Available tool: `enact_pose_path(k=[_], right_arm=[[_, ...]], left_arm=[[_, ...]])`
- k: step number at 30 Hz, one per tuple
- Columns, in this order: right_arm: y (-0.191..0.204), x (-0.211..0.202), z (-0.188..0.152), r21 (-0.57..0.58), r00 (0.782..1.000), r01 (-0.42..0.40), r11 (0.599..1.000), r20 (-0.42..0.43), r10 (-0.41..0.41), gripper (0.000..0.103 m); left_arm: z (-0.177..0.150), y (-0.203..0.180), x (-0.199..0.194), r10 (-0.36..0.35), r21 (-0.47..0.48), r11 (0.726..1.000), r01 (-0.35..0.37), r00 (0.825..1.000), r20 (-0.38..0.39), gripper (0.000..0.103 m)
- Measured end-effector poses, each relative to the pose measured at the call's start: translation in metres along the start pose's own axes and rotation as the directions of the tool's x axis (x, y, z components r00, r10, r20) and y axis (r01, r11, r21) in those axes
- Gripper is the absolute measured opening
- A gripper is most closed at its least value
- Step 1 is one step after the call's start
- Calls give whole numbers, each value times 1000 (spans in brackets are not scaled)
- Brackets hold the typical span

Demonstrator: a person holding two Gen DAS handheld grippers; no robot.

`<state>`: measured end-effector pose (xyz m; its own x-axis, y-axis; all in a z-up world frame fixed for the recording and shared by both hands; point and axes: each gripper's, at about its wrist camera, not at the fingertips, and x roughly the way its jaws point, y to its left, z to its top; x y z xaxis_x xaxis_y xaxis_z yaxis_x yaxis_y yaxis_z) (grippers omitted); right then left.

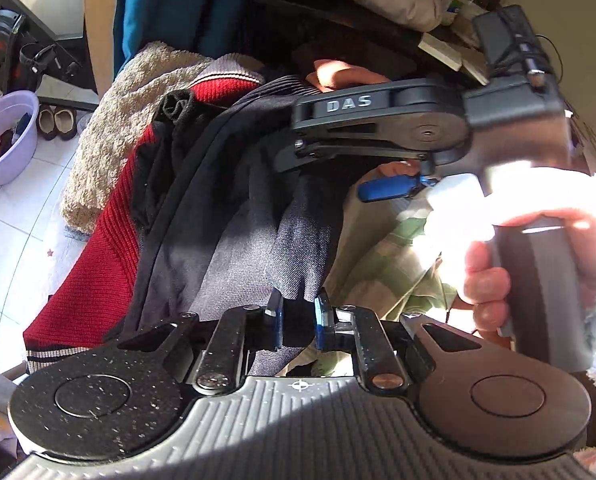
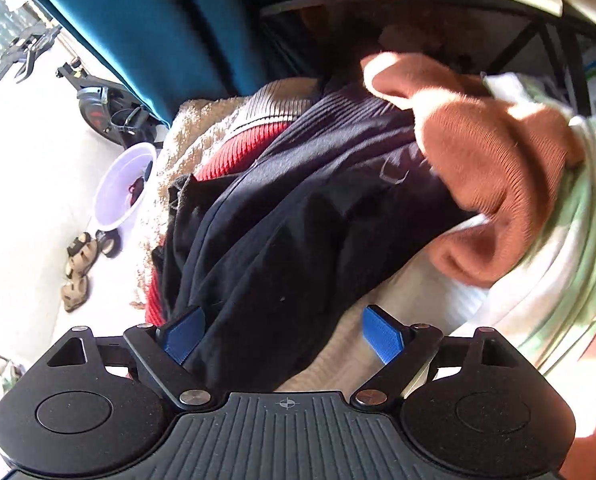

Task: Fold clothes
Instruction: 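Close the left tool on the black garment while the right tool grips it too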

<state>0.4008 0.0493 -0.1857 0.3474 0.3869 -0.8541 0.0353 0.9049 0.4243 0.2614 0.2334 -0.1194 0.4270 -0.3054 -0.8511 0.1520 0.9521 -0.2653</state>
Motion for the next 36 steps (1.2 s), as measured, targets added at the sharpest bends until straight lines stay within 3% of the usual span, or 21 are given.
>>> enact_pose_path(k=[2,3,5,6,8,10,12,13,17,21,26,29,31,32,33,34,36], right_arm=[[-5,-4,-1,26,1000,-25,999,18,25,75],[-8,-6,-1,38,999,-38,999,27,37,54],[-13,-10,-2,63,997,-64,996,46,61,25],[-15,-12,-2,76,996,-77,994,56,73,16],[-20,-16,-3,100,993,-103,990,75,96,11],[-30,-37,-3,111,983,-143,984,131,128,9],[-46,-63,-9,133,972,-170,977,186,144,9],[-56,-73,-11,165,968,-184,969,200,150,8],[-90,-100,-16,269,955,-243,932,234,182,8],[-86,-107,-12,244,941,-276,929,263,211,7],[-63,-113,-2,165,932,-278,946,285,224,7],[-60,-111,-2,157,934,-275,948,276,225,7],[-61,-111,-2,161,934,-281,946,271,231,7],[-63,-110,-3,163,935,-282,946,268,232,7],[-64,-110,-4,165,936,-281,945,265,232,7],[-66,-110,-5,168,937,-281,945,261,232,7],[-69,-109,-7,172,939,-281,944,254,233,7]], left_arm=[[-2,-14,-6,-10,72,997,9,1000,21,14],[-3,-19,-6,-16,90,996,14,1000,21,14],[-3,-23,-7,-34,96,995,33,999,17,14],[-2,-22,-8,-48,79,996,46,999,17,14],[0,-19,-9,-71,52,996,70,997,26,16],[2,-16,-8,-79,50,996,77,996,34,28],[3,-14,-7,-36,71,997,33,999,39,72],[4,-13,-6,-43,67,997,40,998,43,78],[9,-9,-4,-68,54,996,65,996,56,83],[12,-38,11,-35,172,985,30,999,26,83],[5,-74,41,53,351,935,-53,999,11,83],[1,-84,63,158,418,896,-153,987,23,83],[2,-81,75,239,415,881,-226,971,21,78],[4,-76,79,270,399,881,-254,963,16,43],[8,-66,73,249,345,908,-236,969,7,10],[12,-56,62,199,277,941,-196,980,18,10],[14,-47,32,214,251,939,-237,970,117,8]])
